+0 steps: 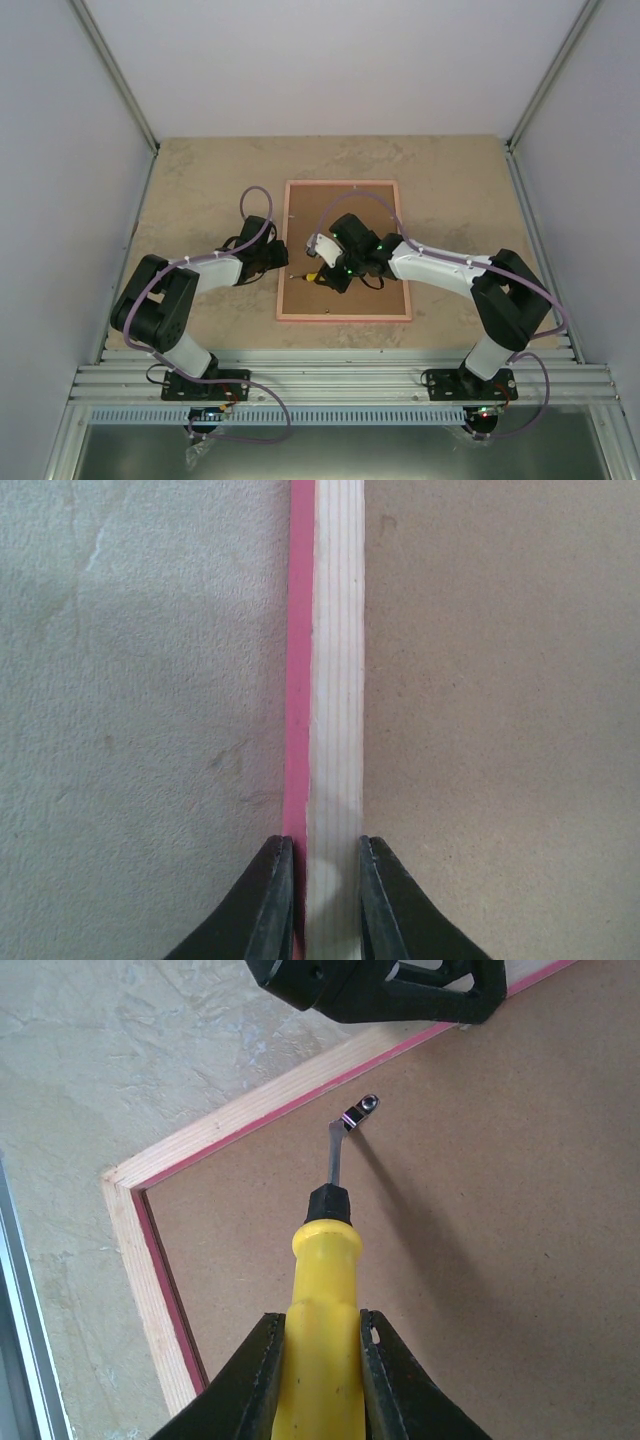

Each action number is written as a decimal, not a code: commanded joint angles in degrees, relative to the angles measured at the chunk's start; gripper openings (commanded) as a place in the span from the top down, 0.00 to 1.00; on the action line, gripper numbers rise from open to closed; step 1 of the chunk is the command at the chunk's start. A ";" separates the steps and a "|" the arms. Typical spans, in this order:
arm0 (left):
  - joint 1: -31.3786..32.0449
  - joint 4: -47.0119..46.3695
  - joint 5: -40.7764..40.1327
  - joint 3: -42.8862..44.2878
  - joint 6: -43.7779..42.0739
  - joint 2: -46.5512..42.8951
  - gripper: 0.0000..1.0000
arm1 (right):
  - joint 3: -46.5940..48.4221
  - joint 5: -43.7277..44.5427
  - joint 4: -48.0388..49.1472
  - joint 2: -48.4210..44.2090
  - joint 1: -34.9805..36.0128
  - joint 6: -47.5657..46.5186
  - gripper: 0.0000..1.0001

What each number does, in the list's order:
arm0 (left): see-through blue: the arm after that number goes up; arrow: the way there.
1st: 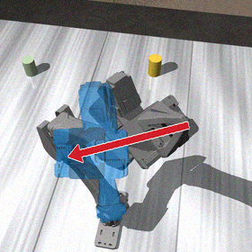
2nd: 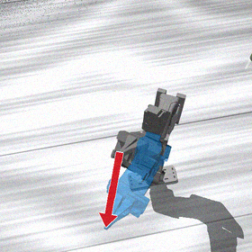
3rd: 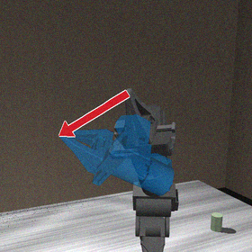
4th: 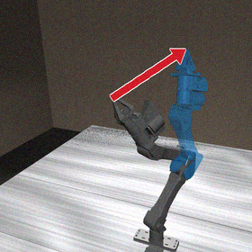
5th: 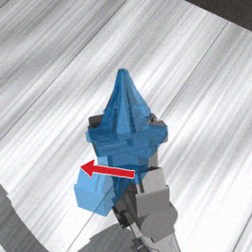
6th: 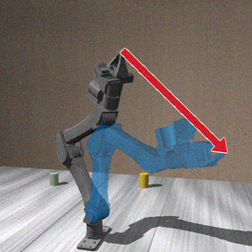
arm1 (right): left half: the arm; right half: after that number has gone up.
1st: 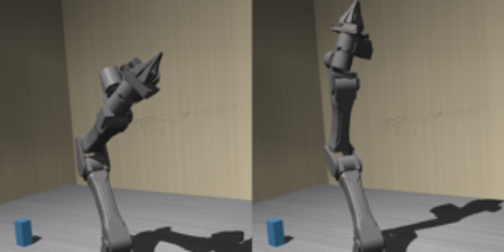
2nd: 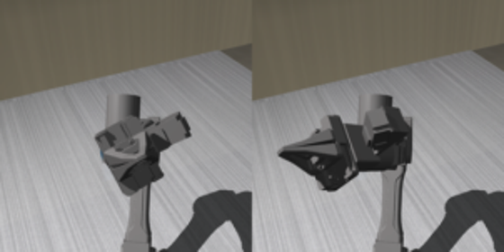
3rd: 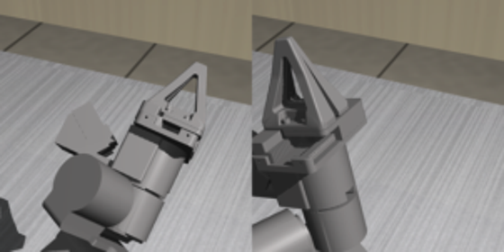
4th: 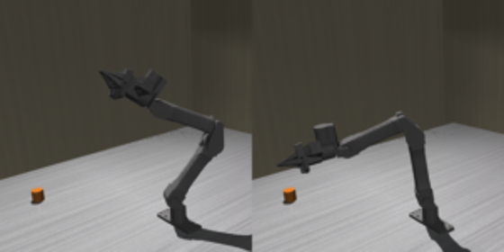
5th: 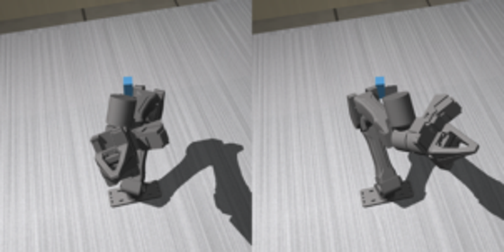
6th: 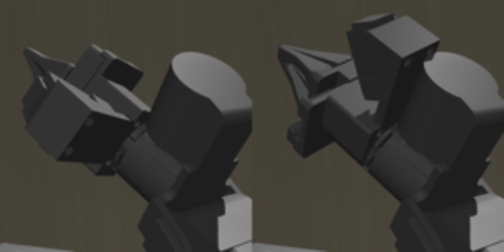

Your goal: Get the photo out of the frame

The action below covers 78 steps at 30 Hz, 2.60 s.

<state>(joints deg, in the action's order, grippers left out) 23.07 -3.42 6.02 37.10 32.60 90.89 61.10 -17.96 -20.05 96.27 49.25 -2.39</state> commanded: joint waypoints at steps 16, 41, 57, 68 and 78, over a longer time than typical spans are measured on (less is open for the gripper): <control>-0.75 3.60 0.93 -1.48 1.62 1.74 0.89 | 1.04 0.38 0.74 2.48 0.40 1.50 1.00; -0.74 3.60 2.41 -2.63 1.87 0.84 0.89 | -1.52 1.49 1.52 -5.25 -1.55 1.35 1.00; -0.09 2.71 2.39 -6.35 4.40 -3.52 0.77 | 1.98 7.43 8.79 -1.59 -7.98 4.08 1.00; -1.00 6.31 -4.96 2.65 3.87 -0.10 0.50 | 4.94 4.36 12.86 2.19 -10.07 2.83 1.00; -2.80 6.67 -4.39 9.82 1.72 7.09 0.49 | 9.73 2.80 15.03 8.89 -11.19 2.73 1.00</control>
<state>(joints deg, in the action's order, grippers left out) 20.80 1.78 2.07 44.71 35.79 95.57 67.83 -13.78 -7.29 102.48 38.37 1.06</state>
